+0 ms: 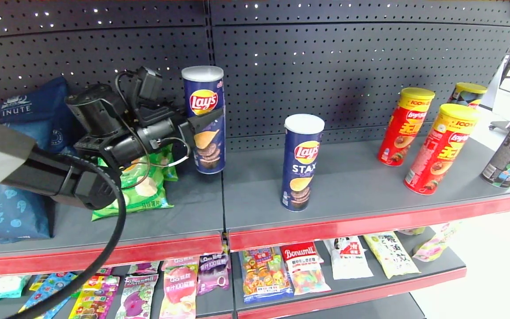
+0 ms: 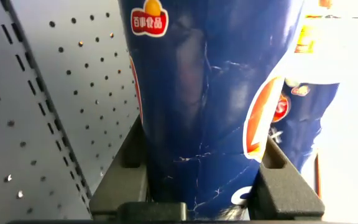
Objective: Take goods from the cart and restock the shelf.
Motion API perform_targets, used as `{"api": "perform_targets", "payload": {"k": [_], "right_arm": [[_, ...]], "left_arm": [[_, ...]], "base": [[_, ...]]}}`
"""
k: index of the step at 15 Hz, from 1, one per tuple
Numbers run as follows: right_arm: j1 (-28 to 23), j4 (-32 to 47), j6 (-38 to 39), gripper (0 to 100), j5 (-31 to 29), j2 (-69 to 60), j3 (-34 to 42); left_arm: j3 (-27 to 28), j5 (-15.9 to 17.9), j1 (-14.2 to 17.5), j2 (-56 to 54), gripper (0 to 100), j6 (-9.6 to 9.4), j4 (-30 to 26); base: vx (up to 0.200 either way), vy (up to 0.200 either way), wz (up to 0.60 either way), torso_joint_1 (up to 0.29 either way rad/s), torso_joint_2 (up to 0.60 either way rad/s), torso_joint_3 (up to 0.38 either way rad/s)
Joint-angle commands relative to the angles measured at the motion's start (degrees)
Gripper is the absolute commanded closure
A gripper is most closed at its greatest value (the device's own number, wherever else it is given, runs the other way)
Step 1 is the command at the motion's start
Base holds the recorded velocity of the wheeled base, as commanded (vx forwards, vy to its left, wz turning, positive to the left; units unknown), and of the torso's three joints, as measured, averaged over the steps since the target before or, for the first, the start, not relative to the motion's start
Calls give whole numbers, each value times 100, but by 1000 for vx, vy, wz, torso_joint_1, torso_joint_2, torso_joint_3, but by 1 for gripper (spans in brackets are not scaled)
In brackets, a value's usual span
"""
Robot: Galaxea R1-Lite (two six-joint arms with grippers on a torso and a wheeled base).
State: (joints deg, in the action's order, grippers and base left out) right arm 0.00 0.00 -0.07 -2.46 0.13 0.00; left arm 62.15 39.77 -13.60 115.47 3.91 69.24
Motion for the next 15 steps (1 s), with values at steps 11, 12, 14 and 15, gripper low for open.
{"api": "perform_targets", "payload": {"k": [11, 12, 14, 15], "right_arm": [[0, 0, -1, 0, 0, -5, 0], [0, 0, -1, 0, 0, -5, 0], [0, 0, -1, 0, 0, -5, 0], [0, 0, -1, 0, 0, -5, 0]], "left_arm": [[1098, 928, -213, 1478, 100, 356, 573], [1186, 928, -213, 1558, 100, 356, 599], [1520, 972, -222, 1751, 100, 382, 582], [1678, 972, -230, 1909, 100, 408, 599]], "base": [[0, 0, 0, 0, 0, 0], [0, 0, 0, 0, 0, 0], [0, 0, 0, 0, 0, 0], [0, 0, 0, 0, 0, 0]]}}
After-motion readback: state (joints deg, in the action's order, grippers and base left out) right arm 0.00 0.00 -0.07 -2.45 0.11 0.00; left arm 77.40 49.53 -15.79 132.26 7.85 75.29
